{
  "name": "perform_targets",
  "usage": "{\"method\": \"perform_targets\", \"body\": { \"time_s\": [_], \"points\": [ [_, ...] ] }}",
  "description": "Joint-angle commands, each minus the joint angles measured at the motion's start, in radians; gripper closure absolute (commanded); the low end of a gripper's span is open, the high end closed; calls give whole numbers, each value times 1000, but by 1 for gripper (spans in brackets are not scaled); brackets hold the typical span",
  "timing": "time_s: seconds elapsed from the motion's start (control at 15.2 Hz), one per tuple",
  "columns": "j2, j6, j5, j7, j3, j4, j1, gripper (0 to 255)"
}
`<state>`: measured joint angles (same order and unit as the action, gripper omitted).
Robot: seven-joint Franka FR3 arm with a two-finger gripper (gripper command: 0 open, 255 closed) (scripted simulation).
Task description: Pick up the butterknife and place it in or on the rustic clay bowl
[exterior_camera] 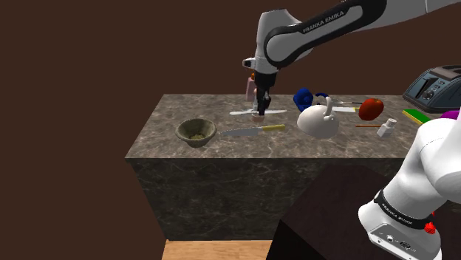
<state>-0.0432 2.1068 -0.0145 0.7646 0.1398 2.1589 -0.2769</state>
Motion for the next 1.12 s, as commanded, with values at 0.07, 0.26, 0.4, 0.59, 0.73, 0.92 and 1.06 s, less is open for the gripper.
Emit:
{"method": "perform_targets", "body": {
  "time_s": [0.07, 0.26, 0.4, 0.59, 0.73, 0.92, 1.06],
  "points": [
    [87, -29, -14, -34, -20, -116, -20, 255],
    [179, -60, -23, -69, -39, -240, -40, 255],
    [243, -86, -27, -92, -50, -330, -52, 255],
    [345, -132, -32, -125, -64, -478, -69, 255],
    [418, -170, -34, -146, -72, -589, -80, 255],
    [541, -239, -35, -177, -82, -782, -95, 255],
    [636, -299, -36, -197, -88, -937, -105, 255]
  ]
}}
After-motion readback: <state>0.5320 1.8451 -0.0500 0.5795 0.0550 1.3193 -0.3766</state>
